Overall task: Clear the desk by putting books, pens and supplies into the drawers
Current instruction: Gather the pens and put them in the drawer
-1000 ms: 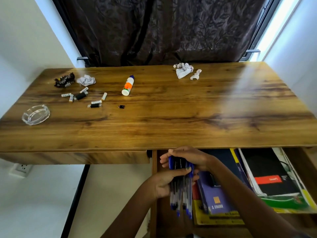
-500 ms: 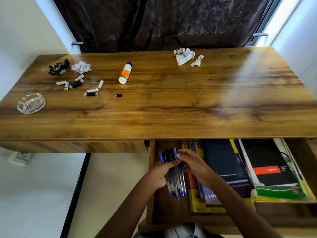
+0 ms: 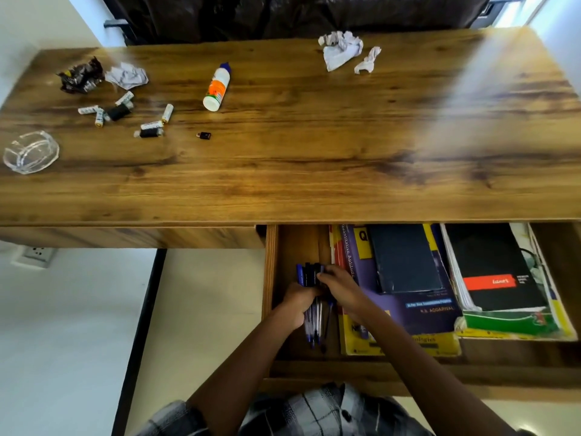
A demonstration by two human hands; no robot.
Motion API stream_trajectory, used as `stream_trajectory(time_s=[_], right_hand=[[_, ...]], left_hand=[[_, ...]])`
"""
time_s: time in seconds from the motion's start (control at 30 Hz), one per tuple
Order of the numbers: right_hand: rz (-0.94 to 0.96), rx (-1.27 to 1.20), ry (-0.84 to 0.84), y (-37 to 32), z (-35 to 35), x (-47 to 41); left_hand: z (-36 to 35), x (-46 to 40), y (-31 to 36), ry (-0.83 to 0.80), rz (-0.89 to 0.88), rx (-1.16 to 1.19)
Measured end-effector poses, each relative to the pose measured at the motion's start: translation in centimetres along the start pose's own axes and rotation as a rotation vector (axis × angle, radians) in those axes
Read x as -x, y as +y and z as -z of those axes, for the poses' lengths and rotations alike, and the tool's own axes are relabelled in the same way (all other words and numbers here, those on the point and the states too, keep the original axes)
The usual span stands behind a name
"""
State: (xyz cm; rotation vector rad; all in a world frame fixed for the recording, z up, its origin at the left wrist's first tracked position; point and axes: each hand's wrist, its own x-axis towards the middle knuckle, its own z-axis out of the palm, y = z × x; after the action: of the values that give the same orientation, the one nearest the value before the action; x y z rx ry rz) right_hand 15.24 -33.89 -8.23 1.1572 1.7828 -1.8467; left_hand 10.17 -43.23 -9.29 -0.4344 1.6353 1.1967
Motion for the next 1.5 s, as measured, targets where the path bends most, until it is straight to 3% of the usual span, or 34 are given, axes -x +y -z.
stream_trajectory(time_s=[0.23, 0.67, 0.87, 1.0, 1.1, 1.3, 1.4, 1.5], right_hand=[[0.173, 0.374, 0.039, -1.0, 0.5, 0.4], [0.253, 0.52, -0.026, -0.4, 0.5, -0.3], [0.328, 0.596, 0.038, 0.0, 0.5, -0.5], [0.326, 0.622, 0.105, 0.6, 0.3, -0.6], [0.317, 0.678, 0.094, 0.7, 0.3, -0.4], [0.372, 0.755, 0.033, 1.2, 0.1, -0.7], [0.438, 0.758, 0.099, 1.3, 0.4, -0.7], [0.476, 0.786, 0.116, 1.0, 0.8, -1.1]], left_hand=[[0.4, 0.3, -1.2, 0.092, -0.055, -0.111], [0.8, 1.6, -2.1, 0.176, -0.331, -0.318], [0.1, 2.0, -2.5, 0.274, -0.453, -0.609], [0.3, 2.2, -3.6, 0.235, -0.547, -0.973], [0.8, 1.7, -4.4, 0.204, -0.518, -1.287], [0.7, 1.2, -4.8, 0.273, -0.457, -1.282], [0.9, 0.9, -4.1, 0.338, -0.577, -1.275], [1.3, 0.6, -1.8, 0.357, -0.707, -1.489]])
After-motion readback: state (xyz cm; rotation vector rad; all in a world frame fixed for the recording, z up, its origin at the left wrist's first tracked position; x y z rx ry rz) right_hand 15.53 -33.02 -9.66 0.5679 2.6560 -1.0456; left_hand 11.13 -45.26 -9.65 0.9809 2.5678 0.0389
